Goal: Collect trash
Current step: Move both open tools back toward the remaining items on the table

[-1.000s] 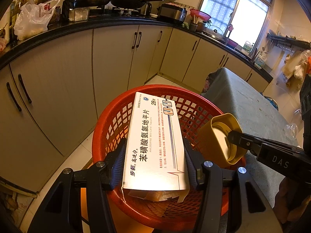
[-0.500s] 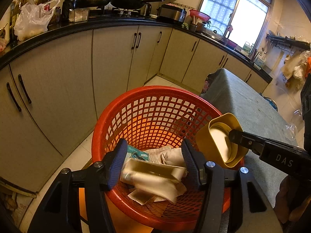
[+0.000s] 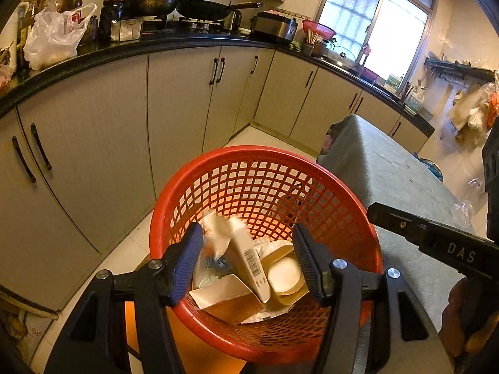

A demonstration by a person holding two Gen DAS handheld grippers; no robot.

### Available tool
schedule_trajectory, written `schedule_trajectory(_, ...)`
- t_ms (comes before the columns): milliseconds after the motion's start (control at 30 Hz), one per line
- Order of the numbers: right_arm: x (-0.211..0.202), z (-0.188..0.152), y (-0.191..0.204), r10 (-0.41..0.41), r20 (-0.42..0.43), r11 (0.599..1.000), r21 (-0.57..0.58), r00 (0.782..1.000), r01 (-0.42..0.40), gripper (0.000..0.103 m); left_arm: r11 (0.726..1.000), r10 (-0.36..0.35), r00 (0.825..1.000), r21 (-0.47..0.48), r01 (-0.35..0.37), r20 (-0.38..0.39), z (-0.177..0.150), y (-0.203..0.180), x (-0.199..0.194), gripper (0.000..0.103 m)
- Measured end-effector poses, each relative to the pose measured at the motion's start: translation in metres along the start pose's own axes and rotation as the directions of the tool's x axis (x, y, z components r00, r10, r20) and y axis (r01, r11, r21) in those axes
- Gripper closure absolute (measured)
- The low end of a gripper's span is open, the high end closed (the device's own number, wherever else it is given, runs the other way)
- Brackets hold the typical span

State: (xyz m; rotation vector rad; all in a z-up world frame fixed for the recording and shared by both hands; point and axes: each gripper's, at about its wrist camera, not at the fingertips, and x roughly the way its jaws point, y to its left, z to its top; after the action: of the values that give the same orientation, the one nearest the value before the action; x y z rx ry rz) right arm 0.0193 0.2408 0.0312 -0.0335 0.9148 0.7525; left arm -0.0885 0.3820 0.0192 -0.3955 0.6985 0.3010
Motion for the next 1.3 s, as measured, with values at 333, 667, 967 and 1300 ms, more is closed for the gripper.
schedule_trajectory(333,-0.011,-0.002,-0.004,0.01,0.011,1.0,0.013,1.0,-0.01,0.08,1.0,0.004,1.0,0.007,-0.004,0.014,0.0,-0.004,-0.009,0.04)
schedule_trajectory(667,-0.022,-0.004,-0.012,0.013,0.023,0.999,0.031,1.0,-0.014,0.08,1.0,0.005,1.0,0.02,-0.005,0.021,-0.001,-0.012,-0.017,0.039)
schedule_trajectory(967,-0.038,-0.008,-0.021,0.017,0.04,0.999,0.048,0.999,-0.019,0.078,0.999,-0.005,0.999,0.054,0.003,0.033,0.0,-0.031,-0.029,0.039)
schedule_trajectory(1300,-0.065,-0.017,-0.051,0.002,0.07,0.996,0.092,0.998,-0.009,0.077,0.992,-0.023,0.999,0.124,0.018,0.04,-0.006,-0.072,-0.04,0.038)
